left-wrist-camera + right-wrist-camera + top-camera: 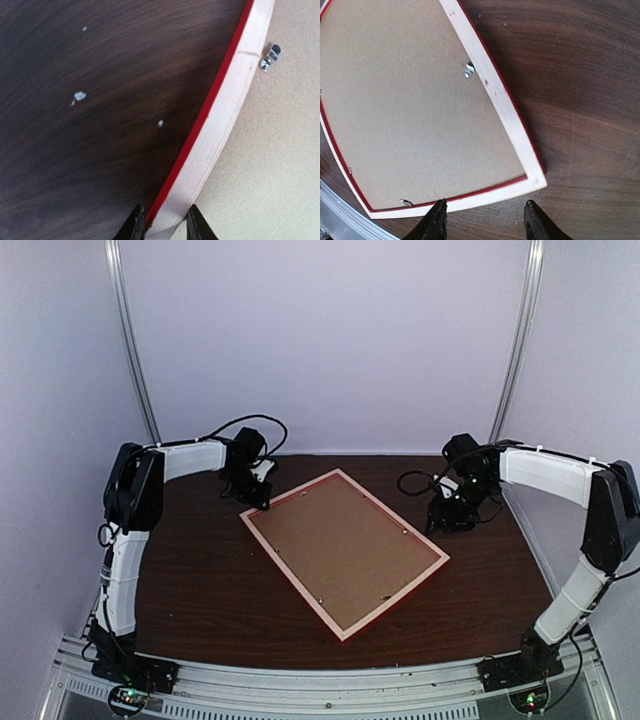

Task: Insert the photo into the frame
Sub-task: Rotate the photo frame at the center of the board.

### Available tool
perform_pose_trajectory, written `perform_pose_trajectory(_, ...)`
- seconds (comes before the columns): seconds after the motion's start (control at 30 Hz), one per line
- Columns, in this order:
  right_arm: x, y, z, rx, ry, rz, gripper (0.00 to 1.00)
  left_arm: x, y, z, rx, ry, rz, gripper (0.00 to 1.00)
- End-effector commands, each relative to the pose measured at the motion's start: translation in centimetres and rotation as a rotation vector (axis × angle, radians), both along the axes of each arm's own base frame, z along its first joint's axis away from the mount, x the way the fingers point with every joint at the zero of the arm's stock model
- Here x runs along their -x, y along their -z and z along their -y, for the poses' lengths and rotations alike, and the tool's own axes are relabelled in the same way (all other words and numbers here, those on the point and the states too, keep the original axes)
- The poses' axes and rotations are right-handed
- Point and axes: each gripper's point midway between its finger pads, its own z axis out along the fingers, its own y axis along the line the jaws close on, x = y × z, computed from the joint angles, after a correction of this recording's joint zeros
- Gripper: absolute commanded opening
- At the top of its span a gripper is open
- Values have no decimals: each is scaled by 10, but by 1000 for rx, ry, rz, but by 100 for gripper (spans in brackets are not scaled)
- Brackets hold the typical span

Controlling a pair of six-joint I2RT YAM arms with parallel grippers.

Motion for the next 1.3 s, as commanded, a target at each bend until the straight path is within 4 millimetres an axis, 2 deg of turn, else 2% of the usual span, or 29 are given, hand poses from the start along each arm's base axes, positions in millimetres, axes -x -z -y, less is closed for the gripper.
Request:
perform_pose_trajectory(0.0,5,-5,9,3,89,16,53,17,10,-35,-47,-200,-48,22)
perform_pose_trajectory(0.23,20,10,4,-6,127,-2,60,71,18,-54,-13,-343,-127,24)
perform_pose_trajectory(0.37,22,24,-4,-21,144,-6,62,105,16,-52,27,-350,-163,24)
perform_pose_trajectory(0.73,23,67,-19,-9,167,-36,62,211,12,-28,34,-296,-213,28)
perform_pose_trajectory(0.9,25,81,-6,78,188,-46,59,250,9,-16,26,-266,-222,38)
perform_pose_trajectory(1.07,26,84,10,167,174,-20,54,262,-10,-17,64,-256,-183,54)
perform_pose_trajectory(1.17,25,84,16,206,147,-6,45,252,-29,-25,45,-253,-97,67)
perform_pose_trajectory(1.27,26,86,22,243,116,-1,35,240,-46,-24,27,-214,-35,80)
